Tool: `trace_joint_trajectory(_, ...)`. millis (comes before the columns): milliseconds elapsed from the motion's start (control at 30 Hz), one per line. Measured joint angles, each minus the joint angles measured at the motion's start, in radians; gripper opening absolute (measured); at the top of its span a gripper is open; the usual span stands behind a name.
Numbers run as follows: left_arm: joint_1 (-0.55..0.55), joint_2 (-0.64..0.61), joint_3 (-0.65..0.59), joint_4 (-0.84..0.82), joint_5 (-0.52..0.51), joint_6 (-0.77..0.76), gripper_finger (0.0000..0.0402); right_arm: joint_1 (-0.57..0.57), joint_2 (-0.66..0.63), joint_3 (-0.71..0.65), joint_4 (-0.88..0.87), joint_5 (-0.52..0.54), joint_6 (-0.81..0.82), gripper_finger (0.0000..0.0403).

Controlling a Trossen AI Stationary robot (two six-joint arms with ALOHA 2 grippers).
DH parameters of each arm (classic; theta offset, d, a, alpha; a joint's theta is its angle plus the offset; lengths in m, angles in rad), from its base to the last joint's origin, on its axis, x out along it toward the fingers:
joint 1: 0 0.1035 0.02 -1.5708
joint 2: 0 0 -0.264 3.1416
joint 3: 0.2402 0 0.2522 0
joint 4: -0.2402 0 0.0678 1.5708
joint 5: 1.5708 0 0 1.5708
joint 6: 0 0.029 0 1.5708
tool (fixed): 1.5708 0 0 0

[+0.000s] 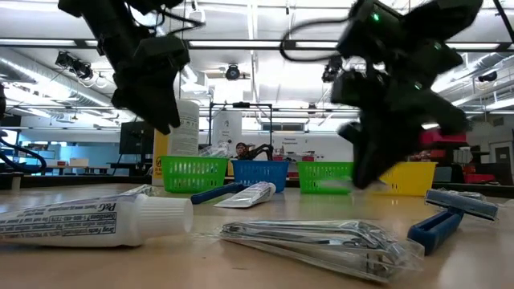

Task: Pick & Place Travel size toiletries
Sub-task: Put the silver nail cutter into the right green basket

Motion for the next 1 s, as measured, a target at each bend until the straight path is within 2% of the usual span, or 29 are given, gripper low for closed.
trace_joint_trajectory(67, 0.0, -0.025, 0.0, 0.001, -0.051, 0.01, 0.02, -0.011, 0.0, 0.035, -0.007, 0.004, -0.037, 0.0081)
trace_joint_trajectory(133, 0.0, -0.052, 0.0, 0.001, -0.101, 0.01, 0.0201, -0.029, 0.0, 0.079, -0.027, 0.052, -0.085, 0.0081)
trace_joint_trajectory(200, 0.0, -0.079, 0.0, 0.002, -0.135, 0.01, 0.0201, -0.052, -0.001, 0.132, -0.086, 0.128, -0.155, 0.0081)
trace_joint_trajectory(367, 0.0, -0.112, 0.001, 0.001, -0.147, 0.036, 0.0201, -0.148, -0.003, 0.246, -0.211, 0.357, -0.305, 0.0081)
trace_joint_trajectory(433, 0.0, -0.112, 0.001, 0.0, -0.147, 0.046, 0.0201, -0.206, -0.003, 0.264, -0.223, 0.411, -0.345, 0.0081)
trace_joint_trajectory(500, 0.0, -0.112, 0.001, 0.001, -0.15, 0.048, 0.0201, -0.272, -0.003, 0.265, -0.223, 0.397, -0.355, 0.0081)
trace_joint_trajectory(667, 0.0, -0.109, 0.001, 0.0, -0.15, 0.047, 0.0201, -0.433, -0.003, 0.229, -0.176, 0.276, -0.319, 0.0081)
trace_joint_trajectory(733, 0.0, -0.109, 0.001, 0.001, -0.15, 0.047, 0.0201, -0.475, -0.003, 0.224, -0.158, 0.235, -0.331, 0.0081)
trace_joint_trajectory(867, 0.0, -0.109, 0.001, 0.001, -0.15, 0.047, 0.0201, -0.551, -0.003, 0.222, -0.158, 0.219, -0.332, 0.0081)
trace_joint_trajectory(1000, 0.0, -0.109, 0.001, 0.001, -0.15, 0.048, 0.02, -0.61, -0.003, 0.222, -0.153, 0.125, -0.336, 0.0081)
